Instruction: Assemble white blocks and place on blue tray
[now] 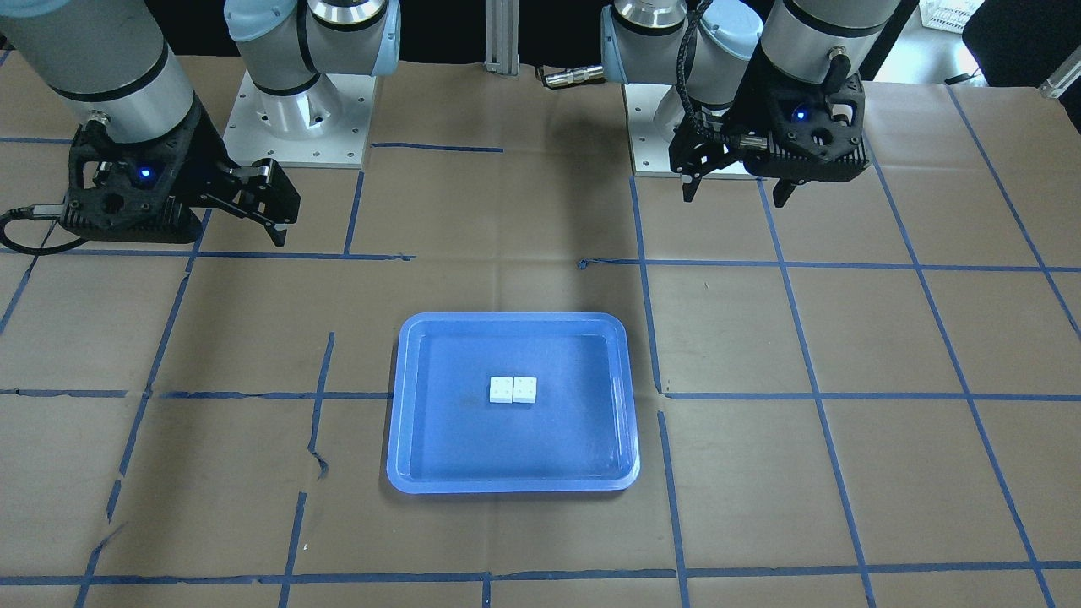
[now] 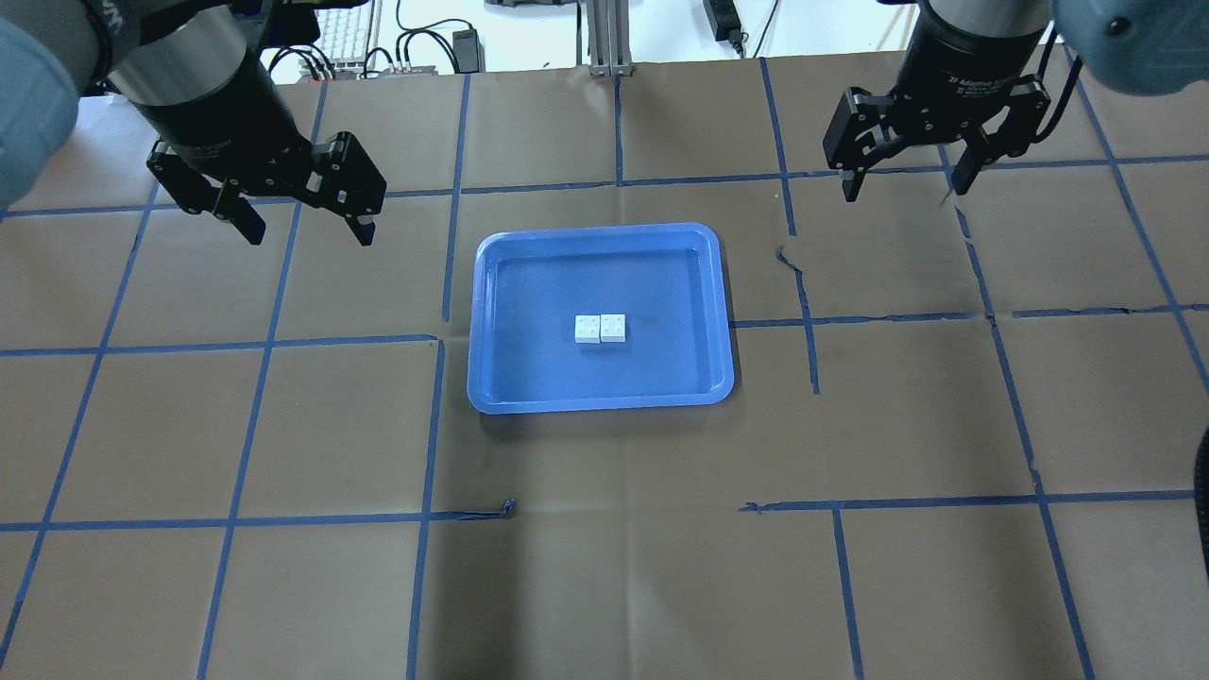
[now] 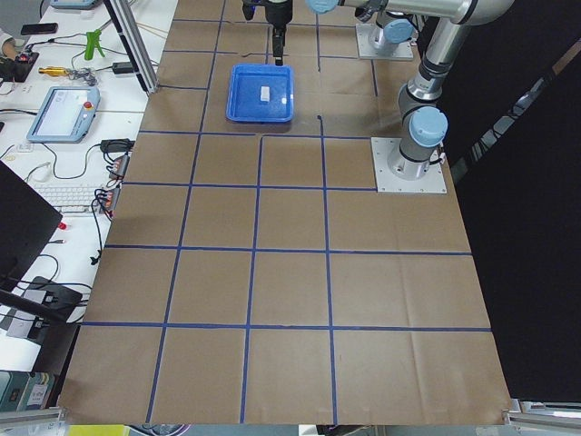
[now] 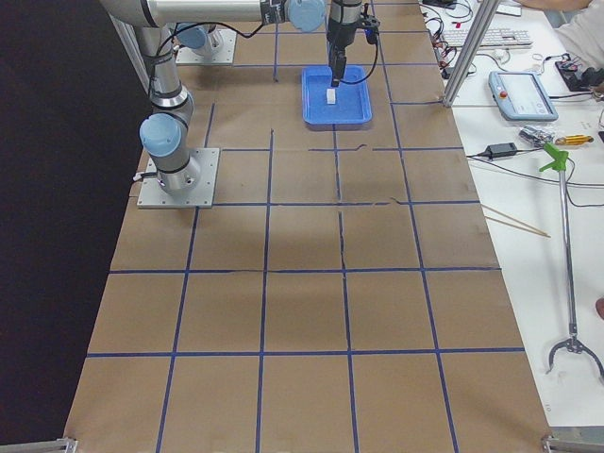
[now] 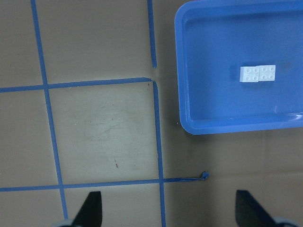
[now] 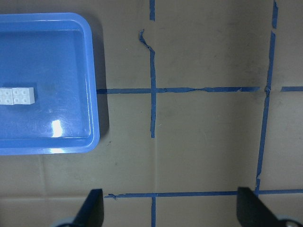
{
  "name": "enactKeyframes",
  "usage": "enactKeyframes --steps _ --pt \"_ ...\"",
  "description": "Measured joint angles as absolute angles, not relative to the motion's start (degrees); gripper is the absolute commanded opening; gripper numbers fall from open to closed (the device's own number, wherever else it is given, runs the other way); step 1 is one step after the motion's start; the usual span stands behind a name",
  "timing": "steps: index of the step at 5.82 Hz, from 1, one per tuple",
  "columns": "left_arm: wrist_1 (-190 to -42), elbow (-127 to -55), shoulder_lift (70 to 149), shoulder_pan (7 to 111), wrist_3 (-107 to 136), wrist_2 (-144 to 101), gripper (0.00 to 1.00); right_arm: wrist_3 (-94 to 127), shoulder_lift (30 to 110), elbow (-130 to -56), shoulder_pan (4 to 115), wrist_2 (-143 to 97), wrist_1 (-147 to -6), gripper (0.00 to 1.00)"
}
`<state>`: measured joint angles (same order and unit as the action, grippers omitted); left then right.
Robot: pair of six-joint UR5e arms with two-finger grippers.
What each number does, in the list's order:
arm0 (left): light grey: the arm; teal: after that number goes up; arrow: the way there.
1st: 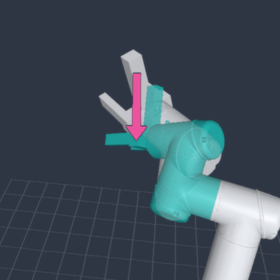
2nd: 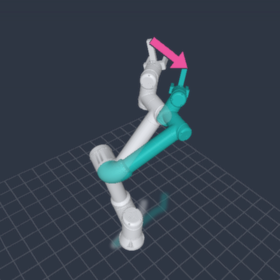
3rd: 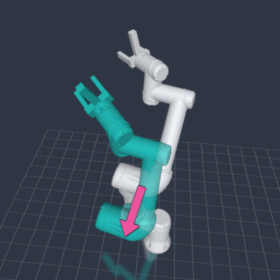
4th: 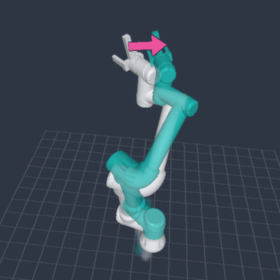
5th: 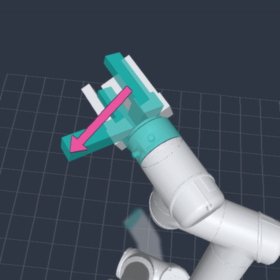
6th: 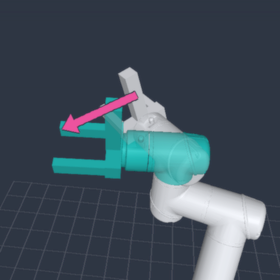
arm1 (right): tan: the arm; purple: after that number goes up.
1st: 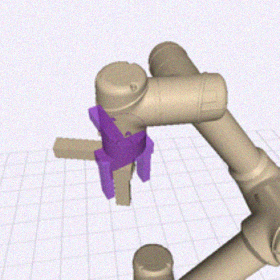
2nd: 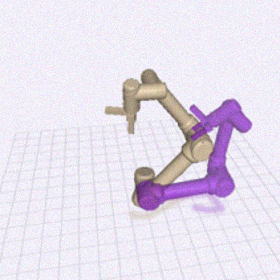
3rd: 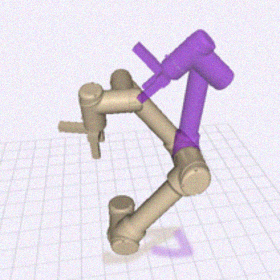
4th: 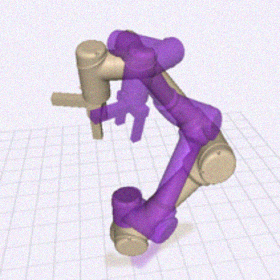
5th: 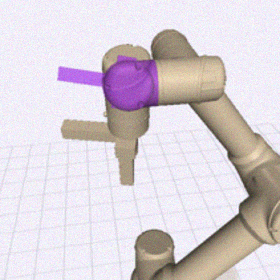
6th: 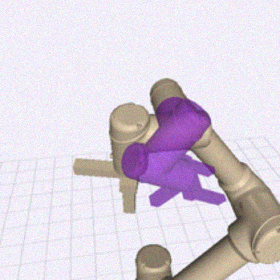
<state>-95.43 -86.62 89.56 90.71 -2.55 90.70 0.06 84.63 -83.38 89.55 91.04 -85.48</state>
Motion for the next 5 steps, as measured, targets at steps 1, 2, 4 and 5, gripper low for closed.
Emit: enactKeyframes --steps 1,2,4,5 --pt "-95.4 -86.6 89.5 90.7 -2.5 90.7 0.99 0.3 84.9 -83.3 89.7 90.9 -85.6 1.00" --pt "-95.4 -86.6 89.5 90.7 -2.5 90.7 0.99 0.4 84.9 -83.2 90.2 90.9 -85.8 1.00" --pt "-95.4 -86.6 89.4 90.7 -2.6 90.8 0.99 0.4 84.9 -83.1 91.4 91.0 -86.3 1.00" --pt "-95.4 -86.6 89.4 90.7 -2.5 90.8 0.99 0.1 84.8 -83.1 91.4 91.0 -86.3 1.00"
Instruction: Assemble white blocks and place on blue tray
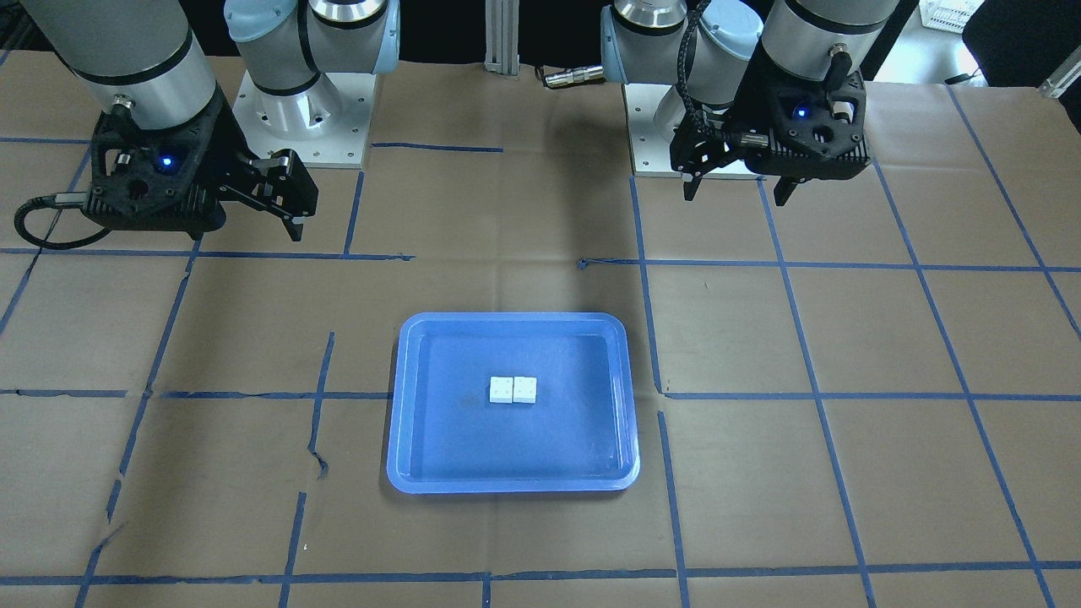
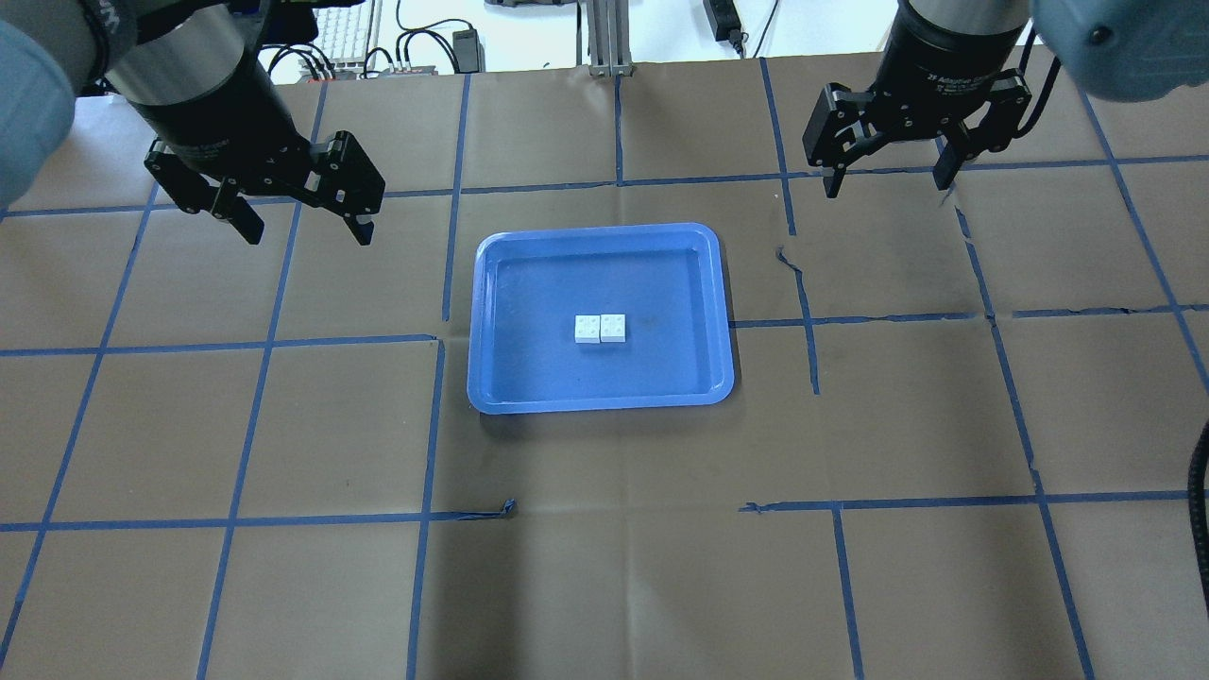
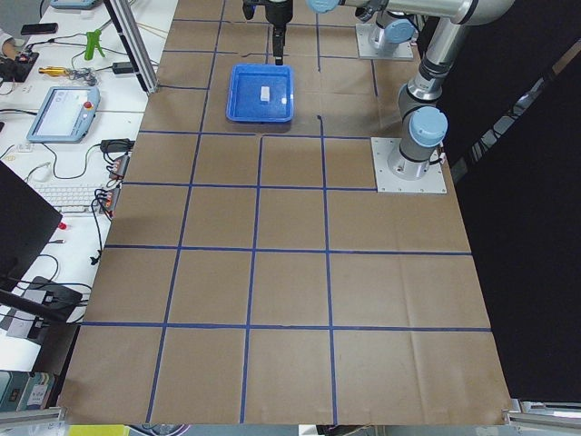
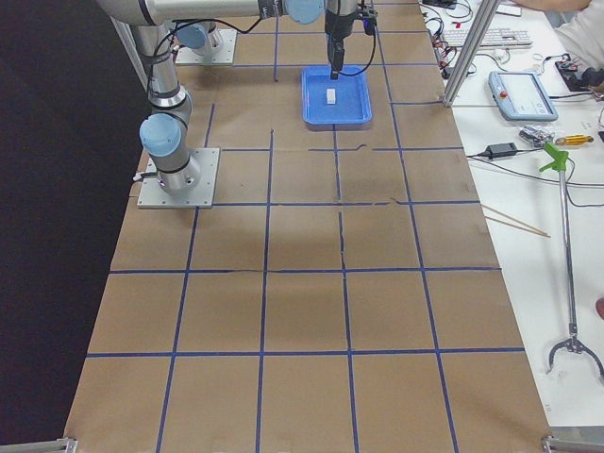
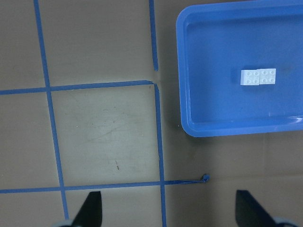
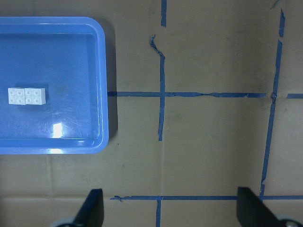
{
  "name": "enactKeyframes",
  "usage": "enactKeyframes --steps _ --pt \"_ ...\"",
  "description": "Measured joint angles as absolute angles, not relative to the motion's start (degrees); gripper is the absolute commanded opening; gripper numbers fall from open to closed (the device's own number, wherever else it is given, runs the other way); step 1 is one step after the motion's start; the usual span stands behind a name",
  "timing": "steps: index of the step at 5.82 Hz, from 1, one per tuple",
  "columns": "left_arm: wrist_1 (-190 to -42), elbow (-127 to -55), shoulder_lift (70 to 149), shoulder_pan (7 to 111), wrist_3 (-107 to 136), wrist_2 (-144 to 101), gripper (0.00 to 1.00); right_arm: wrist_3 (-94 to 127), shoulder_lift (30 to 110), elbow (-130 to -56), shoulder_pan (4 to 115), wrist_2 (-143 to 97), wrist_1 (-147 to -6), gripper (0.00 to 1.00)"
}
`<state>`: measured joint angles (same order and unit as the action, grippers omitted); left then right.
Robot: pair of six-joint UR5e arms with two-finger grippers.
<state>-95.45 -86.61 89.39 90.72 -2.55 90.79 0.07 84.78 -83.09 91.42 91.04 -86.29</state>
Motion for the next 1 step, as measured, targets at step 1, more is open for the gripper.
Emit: enactKeyframes --steps 1 --pt "-95.5 -86.6 89.4 90.7 -2.5 90.8 0.99 -0.2 84.7 -83.1 91.4 91.1 -86.3 1.00"
